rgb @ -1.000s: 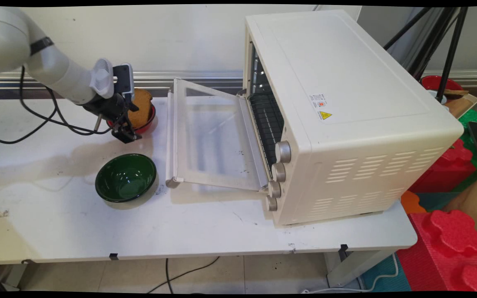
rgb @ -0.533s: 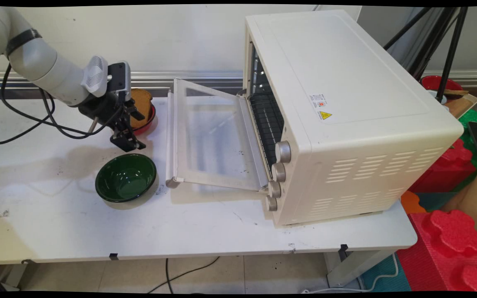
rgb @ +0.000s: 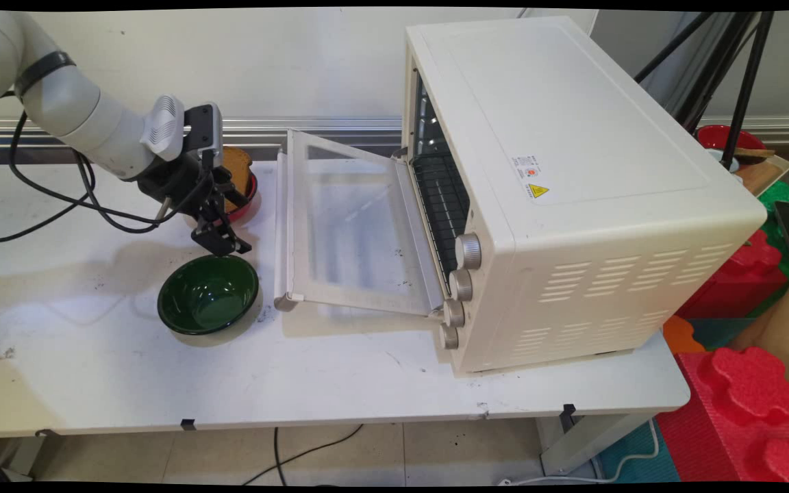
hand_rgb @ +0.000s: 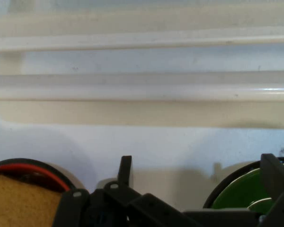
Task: Close the oven
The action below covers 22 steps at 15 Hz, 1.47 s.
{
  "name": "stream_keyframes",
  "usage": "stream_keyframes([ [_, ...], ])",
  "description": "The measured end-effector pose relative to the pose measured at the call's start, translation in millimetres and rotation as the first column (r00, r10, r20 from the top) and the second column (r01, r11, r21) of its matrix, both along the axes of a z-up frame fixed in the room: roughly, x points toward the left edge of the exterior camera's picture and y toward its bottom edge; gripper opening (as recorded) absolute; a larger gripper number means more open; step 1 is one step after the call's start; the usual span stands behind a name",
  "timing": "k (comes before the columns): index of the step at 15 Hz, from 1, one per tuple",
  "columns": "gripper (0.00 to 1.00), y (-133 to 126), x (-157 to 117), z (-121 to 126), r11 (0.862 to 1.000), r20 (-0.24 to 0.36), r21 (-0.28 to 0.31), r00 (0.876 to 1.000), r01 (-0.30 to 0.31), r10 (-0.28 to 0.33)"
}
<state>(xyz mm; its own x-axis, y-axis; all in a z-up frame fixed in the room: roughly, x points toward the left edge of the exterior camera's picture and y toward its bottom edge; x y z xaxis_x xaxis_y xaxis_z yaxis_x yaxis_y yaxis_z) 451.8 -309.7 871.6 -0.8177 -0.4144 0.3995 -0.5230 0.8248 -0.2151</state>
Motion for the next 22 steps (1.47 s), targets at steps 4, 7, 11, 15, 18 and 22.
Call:
stream_keyframes([
  [4, 1.00, 0, 2, -7, 1.000, -0.020, 0.022, 1.000, -0.015, 0.016],
  [7, 0.00, -2, 4, -13, 0.999, -0.035, 0.036, 0.999, -0.027, 0.028],
  [11, 0.00, -2, 2, -19, 0.999, -0.053, 0.040, 0.998, -0.032, 0.034],
  [15, 0.00, -4, -4, -24, 0.999, -0.073, 0.023, 0.997, -0.031, 0.032],
  [18, 0.00, -4, -9, -27, 1.000, -0.085, 0.004, 0.996, -0.027, 0.027],
  [22, 0.00, -5, -17, -32, 0.999, -0.098, -0.018, 0.995, -0.032, 0.030],
])
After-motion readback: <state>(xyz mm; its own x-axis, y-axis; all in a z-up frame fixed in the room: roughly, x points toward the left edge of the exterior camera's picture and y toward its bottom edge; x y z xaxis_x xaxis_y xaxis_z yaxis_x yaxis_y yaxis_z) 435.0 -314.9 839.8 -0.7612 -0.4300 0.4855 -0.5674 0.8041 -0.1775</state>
